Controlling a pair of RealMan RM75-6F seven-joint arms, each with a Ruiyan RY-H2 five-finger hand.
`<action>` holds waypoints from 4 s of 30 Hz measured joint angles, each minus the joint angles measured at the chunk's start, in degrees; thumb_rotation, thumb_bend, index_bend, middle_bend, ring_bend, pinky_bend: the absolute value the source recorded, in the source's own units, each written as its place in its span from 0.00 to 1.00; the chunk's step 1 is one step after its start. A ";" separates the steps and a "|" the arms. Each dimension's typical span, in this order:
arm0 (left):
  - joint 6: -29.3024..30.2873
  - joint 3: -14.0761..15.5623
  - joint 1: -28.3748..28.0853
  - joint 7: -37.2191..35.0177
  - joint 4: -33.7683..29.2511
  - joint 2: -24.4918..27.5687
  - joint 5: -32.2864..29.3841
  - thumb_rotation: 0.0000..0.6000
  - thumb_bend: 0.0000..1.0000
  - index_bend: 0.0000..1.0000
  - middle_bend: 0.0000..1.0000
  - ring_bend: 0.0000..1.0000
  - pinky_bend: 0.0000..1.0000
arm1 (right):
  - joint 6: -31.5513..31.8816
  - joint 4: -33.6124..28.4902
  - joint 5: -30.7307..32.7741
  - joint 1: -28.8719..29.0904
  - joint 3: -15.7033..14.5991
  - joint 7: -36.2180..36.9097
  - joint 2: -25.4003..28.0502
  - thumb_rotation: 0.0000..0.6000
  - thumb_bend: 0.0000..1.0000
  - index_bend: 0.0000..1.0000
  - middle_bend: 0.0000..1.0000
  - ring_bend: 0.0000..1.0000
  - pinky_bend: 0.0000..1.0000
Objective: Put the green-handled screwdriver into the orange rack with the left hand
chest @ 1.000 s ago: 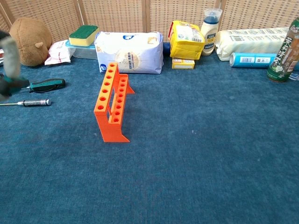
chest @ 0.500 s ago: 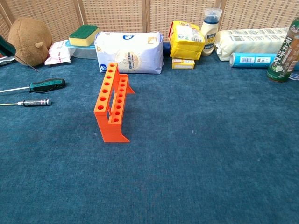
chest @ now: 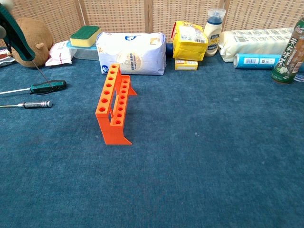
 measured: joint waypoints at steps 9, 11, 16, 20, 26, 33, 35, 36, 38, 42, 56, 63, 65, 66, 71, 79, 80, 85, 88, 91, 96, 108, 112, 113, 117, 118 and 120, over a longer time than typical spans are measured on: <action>-1.15 -3.36 -0.36 2.32 -2.34 -2.23 -3.81 1.00 0.32 0.63 1.00 1.00 1.00 | 0.09 0.05 -0.01 -0.06 -0.02 0.54 0.23 1.00 0.00 0.04 0.04 0.04 0.00; -0.45 -3.83 0.15 1.52 -1.79 -4.21 -4.07 1.00 0.32 0.63 1.00 1.00 1.00 | 0.01 0.05 0.04 -0.05 -0.04 0.59 0.28 1.00 0.00 0.04 0.04 0.04 0.00; 0.64 -5.12 1.59 -0.21 -0.21 -9.86 -5.08 1.00 0.32 0.63 1.00 1.00 1.00 | -0.56 0.08 0.24 0.18 -0.06 0.45 0.25 1.00 0.00 0.04 0.04 0.04 0.00; 0.22 -5.89 2.19 -0.30 -0.42 -10.96 -5.58 1.00 0.32 0.63 1.00 1.00 1.00 | -0.61 0.02 0.37 0.21 -0.04 0.37 0.26 1.00 0.00 0.04 0.04 0.04 0.00; -0.74 -6.35 2.70 1.25 -1.49 -11.77 -6.76 1.00 0.32 0.63 1.00 1.00 1.00 | -0.28 0.02 0.42 0.06 0.02 0.95 0.47 1.00 0.00 0.04 0.04 0.04 0.00; -2.03 -7.03 3.04 2.24 -1.34 -13.11 -8.49 1.00 0.32 0.63 1.00 1.00 1.00 | -0.11 0.13 0.35 0.01 0.06 1.29 0.60 1.00 0.00 0.04 0.04 0.04 0.00; -2.37 -7.30 3.07 2.47 -1.12 -13.53 -8.73 1.00 0.32 0.64 1.00 1.00 1.00 | -0.04 0.14 0.32 -0.01 0.07 1.39 0.64 1.00 0.00 0.04 0.04 0.04 0.00; -2.47 -7.42 3.10 2.58 -1.02 -13.67 -8.84 1.00 0.32 0.64 1.00 1.00 1.00 | 0.02 0.15 0.33 -0.04 0.09 1.48 0.67 1.00 0.00 0.04 0.04 0.04 0.00; -2.58 -7.69 3.17 2.87 -0.83 -13.93 -9.10 1.00 0.32 0.64 1.00 1.00 1.00 | 0.06 0.19 0.38 -0.06 0.12 1.62 0.72 1.00 0.00 0.04 0.04 0.04 0.00; -2.81 -8.01 3.28 3.46 -0.42 -14.44 -9.69 1.00 0.32 0.64 1.00 1.00 1.00 | 0.07 0.29 0.48 -0.06 0.19 1.94 0.83 1.00 0.00 0.04 0.04 0.04 0.00; -4.38 -9.39 3.11 5.44 1.12 -17.02 -12.40 1.00 0.32 0.64 1.00 1.00 1.00 | 0.12 0.33 0.32 -0.09 0.13 2.17 0.92 1.00 0.00 0.04 0.04 0.04 0.00; -4.48 -10.00 3.15 7.16 1.69 -17.94 -13.83 1.00 0.32 0.64 1.00 1.00 1.00 | 0.23 0.04 0.26 -0.12 0.13 2.23 1.07 1.00 0.00 0.04 0.04 0.04 0.00; -4.76 -10.19 3.12 7.37 1.89 -18.15 -14.20 1.00 0.32 0.64 1.00 1.00 1.00 | 0.12 0.31 0.35 -0.08 0.16 2.31 1.00 1.00 0.00 0.04 0.04 0.04 0.00; -4.89 -10.29 3.07 7.48 1.98 -18.22 -14.39 1.00 0.32 0.64 1.00 1.00 1.00 | 0.16 0.38 0.31 -0.10 0.15 2.38 0.98 1.00 0.00 0.04 0.04 0.04 0.00; -5.60 -10.76 2.76 8.49 2.33 -18.69 -15.71 1.00 0.32 0.64 1.00 1.00 1.00 | 0.13 0.45 0.45 -0.10 0.21 2.78 1.02 1.00 0.00 0.04 0.04 0.04 0.00; -6.39 -11.53 2.63 10.17 2.74 -19.60 -17.48 1.00 0.32 0.64 1.00 1.00 1.00 | 0.23 0.48 0.38 -0.14 0.21 3.30 1.21 1.00 0.00 0.04 0.04 0.04 0.00; -6.48 -11.58 2.62 10.43 2.71 -19.66 -17.62 1.00 0.32 0.64 1.00 1.00 1.00 | 0.26 0.48 0.39 -0.15 0.22 3.41 1.25 1.00 0.00 0.04 0.04 0.04 0.00; -6.78 -11.72 2.49 12.14 2.29 -20.07 -18.22 1.00 0.32 0.64 1.00 1.00 1.00 | 0.19 0.65 0.69 -0.14 0.38 4.20 1.46 1.00 0.00 0.04 0.04 0.04 0.00; -6.66 -11.82 2.46 13.22 2.10 -20.33 -18.71 1.00 0.32 0.64 1.00 1.00 1.00 | 0.22 0.56 0.58 -0.15 0.35 4.29 1.57 1.00 0.00 0.04 0.04 0.04 0.00; -6.31 -11.96 2.46 14.14 2.08 -20.84 -19.47 1.00 0.32 0.64 1.00 1.00 1.00 | 0.25 0.62 0.57 -0.15 0.36 4.38 1.55 1.00 0.00 0.04 0.04 0.04 0.00; -5.62 -12.27 2.53 15.27 2.37 -21.63 -20.08 1.00 0.32 0.64 1.00 1.00 1.00 | 0.26 0.58 0.66 -0.16 0.41 4.52 1.63 1.00 0.00 0.04 0.04 0.04 0.00; -5.34 -12.66 1.98 18.81 3.61 -23.65 -22.60 1.00 0.32 0.64 1.00 1.00 1.00 | 0.18 0.61 0.58 -0.12 0.40 4.67 1.73 1.00 0.00 0.04 0.04 0.04 0.00; -5.51 -12.77 1.84 19.75 4.16 -24.35 -23.13 1.00 0.32 0.64 1.00 1.00 1.00 | 0.16 0.69 0.61 -0.10 0.42 4.65 1.68 1.00 0.00 0.04 0.04 0.04 0.00; -5.60 -12.77 1.82 19.82 4.31 -24.51 -23.30 1.00 0.32 0.64 1.00 1.00 1.00 | 0.16 0.73 0.62 -0.11 0.41 4.68 1.67 1.00 0.00 0.04 0.04 0.04 0.00; -6.06 -12.85 1.74 20.10 5.06 -25.15 -23.95 1.00 0.32 0.64 1.00 1.00 1.00 | 0.13 0.66 0.64 -0.10 0.42 4.74 1.74 1.00 0.00 0.04 0.04 0.04 0.00; -6.15 -12.87 1.74 20.19 5.31 -25.37 -24.06 1.00 0.32 0.64 1.00 1.00 1.00 | 0.12 0.68 0.66 -0.09 0.43 4.79 1.73 1.00 0.00 0.04 0.04 0.04 0.00; -6.23 -12.90 1.76 20.40 5.61 -25.68 -24.17 1.00 0.32 0.64 1.00 1.00 1.00 | 0.11 0.69 0.67 -0.08 0.44 4.86 1.74 1.00 0.00 0.04 0.04 0.04 0.00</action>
